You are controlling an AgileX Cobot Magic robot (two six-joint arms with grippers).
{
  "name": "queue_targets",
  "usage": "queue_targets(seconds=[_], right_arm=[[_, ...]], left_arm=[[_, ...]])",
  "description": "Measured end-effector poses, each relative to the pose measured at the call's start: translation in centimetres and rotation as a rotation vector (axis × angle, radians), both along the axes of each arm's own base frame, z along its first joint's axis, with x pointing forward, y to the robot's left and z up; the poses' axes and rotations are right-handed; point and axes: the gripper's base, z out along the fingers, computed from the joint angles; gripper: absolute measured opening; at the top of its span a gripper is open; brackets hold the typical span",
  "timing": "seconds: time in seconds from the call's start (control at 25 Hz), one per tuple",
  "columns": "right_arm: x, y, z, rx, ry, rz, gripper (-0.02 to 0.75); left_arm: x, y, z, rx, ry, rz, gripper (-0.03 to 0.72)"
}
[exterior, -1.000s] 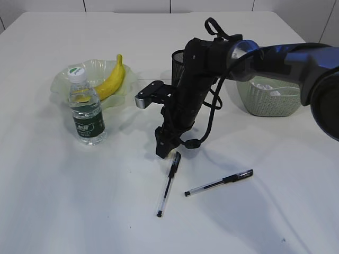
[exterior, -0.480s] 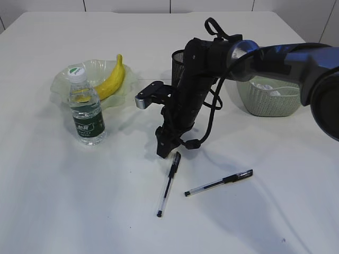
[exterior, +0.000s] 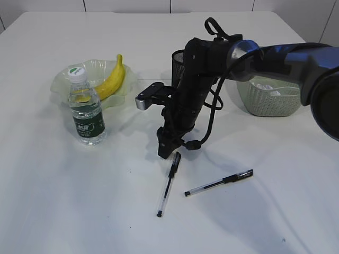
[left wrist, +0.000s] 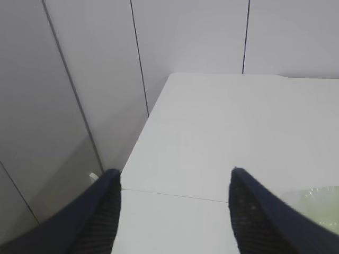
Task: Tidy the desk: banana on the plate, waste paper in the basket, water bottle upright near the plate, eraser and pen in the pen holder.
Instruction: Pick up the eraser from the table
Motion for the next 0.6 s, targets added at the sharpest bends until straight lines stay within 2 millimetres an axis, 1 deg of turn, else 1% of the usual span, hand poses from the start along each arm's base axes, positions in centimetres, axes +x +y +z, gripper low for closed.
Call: queue_targets(seconds=[0.6], right_arm=[[0.01, -0.1, -0.03, -0.011, -0.003, 0.005, 0.41]], left_arm=[[0.0, 0.0, 0.0, 0.0, 0.0, 0.0, 0.45]])
